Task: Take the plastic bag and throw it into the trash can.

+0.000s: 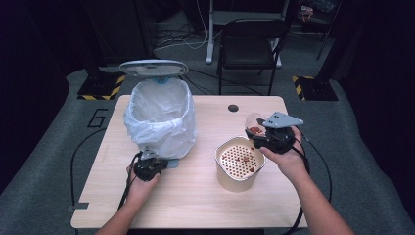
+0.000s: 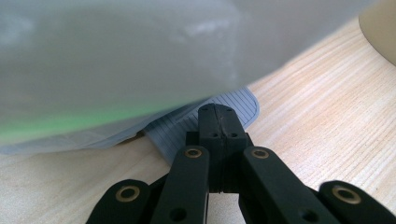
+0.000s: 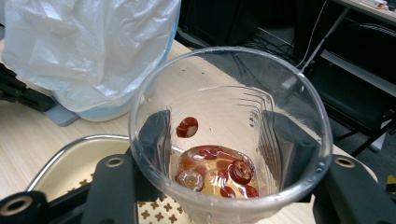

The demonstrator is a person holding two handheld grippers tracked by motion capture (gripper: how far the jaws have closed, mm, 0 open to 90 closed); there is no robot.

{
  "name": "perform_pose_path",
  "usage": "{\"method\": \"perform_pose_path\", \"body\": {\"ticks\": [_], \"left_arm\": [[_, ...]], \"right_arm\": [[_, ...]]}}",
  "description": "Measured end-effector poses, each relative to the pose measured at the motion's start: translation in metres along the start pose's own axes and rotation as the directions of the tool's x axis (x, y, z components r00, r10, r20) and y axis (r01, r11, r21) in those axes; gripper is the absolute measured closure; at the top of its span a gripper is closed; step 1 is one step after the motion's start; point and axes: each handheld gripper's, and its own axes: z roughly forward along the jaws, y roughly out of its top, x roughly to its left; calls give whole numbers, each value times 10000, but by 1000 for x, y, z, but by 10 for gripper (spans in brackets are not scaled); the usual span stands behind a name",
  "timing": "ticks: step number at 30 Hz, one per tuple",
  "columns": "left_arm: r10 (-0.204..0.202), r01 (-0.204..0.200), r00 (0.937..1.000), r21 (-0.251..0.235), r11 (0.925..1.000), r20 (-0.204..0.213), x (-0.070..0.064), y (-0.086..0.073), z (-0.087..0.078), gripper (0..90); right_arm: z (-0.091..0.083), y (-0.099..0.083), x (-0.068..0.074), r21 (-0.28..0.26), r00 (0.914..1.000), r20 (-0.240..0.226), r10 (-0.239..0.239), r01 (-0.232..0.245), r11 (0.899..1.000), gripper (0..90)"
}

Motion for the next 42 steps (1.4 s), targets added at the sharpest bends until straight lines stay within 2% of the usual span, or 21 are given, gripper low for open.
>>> {"method": "perform_pose_path", "body": {"ticks": [3, 4, 5, 10, 11, 14, 16, 17, 19, 20, 25, 29, 33, 34, 36, 37, 38, 39, 40, 42], "left_arm": [[13, -13, 10000, -23, 10000, -8, 0, 0, 0, 900], [-268, 270, 9996, -180, 9995, 81, -2, 0, 1, 900], [10, -10, 10000, 25, 10000, -3, 0, 0, 0, 900], [-4, 4, 10000, 10, 10000, -2, 0, 0, 0, 900], [-283, 285, 9996, -237, 9993, 98, -2, 0, 1, 900], [-297, 299, 9995, -218, 9993, 106, -2, 0, 1, 900], [-282, 284, 9996, -212, 9994, 97, -2, 0, 1, 900], [-4, 4, 10000, -28, 10000, 6, 0, 0, 0, 900], [-12, 12, 10000, -29, 10000, 12, 0, 0, 0, 900], [-302, 305, 9995, -245, 9992, 107, -2, 0, 1, 900], [-318, 321, 9994, -285, 9991, 112, -2, -1, 2, 900], [-327, 330, 9994, -265, 9991, 117, -2, -1, 1, 900], [-326, 329, 9994, -259, 9991, 122, -2, 0, 1, 900], [-314, 317, 9994, -257, 9992, 117, -2, 0, 1, 900], [-311, 313, 9995, -255, 9992, 112, -2, -1, 1, 900], [-302, 304, 9995, -260, 9992, 103, -2, -1, 1, 900], [-297, 299, 9995, -225, 9993, 116, -2, 0, 1, 900], [-299, 302, 9995, -219, 9993, 121, -2, 0, 1, 900], [-294, 297, 9995, -219, 9993, 123, -2, 0, 1, 900], [-292, 295, 9995, -210, 9993, 127, -2, 0, 1, 900]], "right_arm": [[1, -2, -3, 38, 9999, 116, -19, 19, 10000, 440], [1, -3, -4, 52, 9999, 140, -64, 63, 10000, 440], [2, -5, -5, 68, 9997, 218, -135, 134, 9999, 440], [3, -9, -6, 159, 9984, 426, -368, 361, 9992, 440], [4, -11, -6, 188, 9970, 536, -565, 555, 9983, 441], [5, -12, -6, 219, 9959, 622, -662, 650, 9976, 441], [6, -14, -6, 251, 9939, 666, -874, 859, 9960, 441], [6, -15, -6, 252, 9935, 698, -903, 887, 9957, 441], [6, -15, -6, 263, 9926, 738, -966, 949, 9951, 441], [7, -16, -6, 300, 9909, 800, -1086, 1065, 9939, 441], [8, -19, -5, 391, 9872, 950, -1285, 1253, 9914, 442], [9, -21, 0, 429, 9763, 1158, -1827, 1789, 9829, 443], [10, -21, 6, 466, 9674, 1175, -2243, 2203, 9743, 443], [11, -22, 8, 586, 9591, 1213, -2559, 2505, 9664, 443], [11, -22, 10, 585, 9567, 1239, -2632, 2578, 9644, 443], [13, -23, 13, 697, 9501, 1279, -2844, 2775, 9582, 443], [13, -23, 13, 697, 9501, 1279, -2844, 2775, 9582, 443], [13, -24, 15, 777, 9446, 1253, -3035, 2956, 9521, 443], [13, -24, 15, 777, 9446, 1253, -3035, 2956, 9521, 443], [14, -25, 17, 908, 9332, 1346, -3333, 3233, 9419, 443]]}}
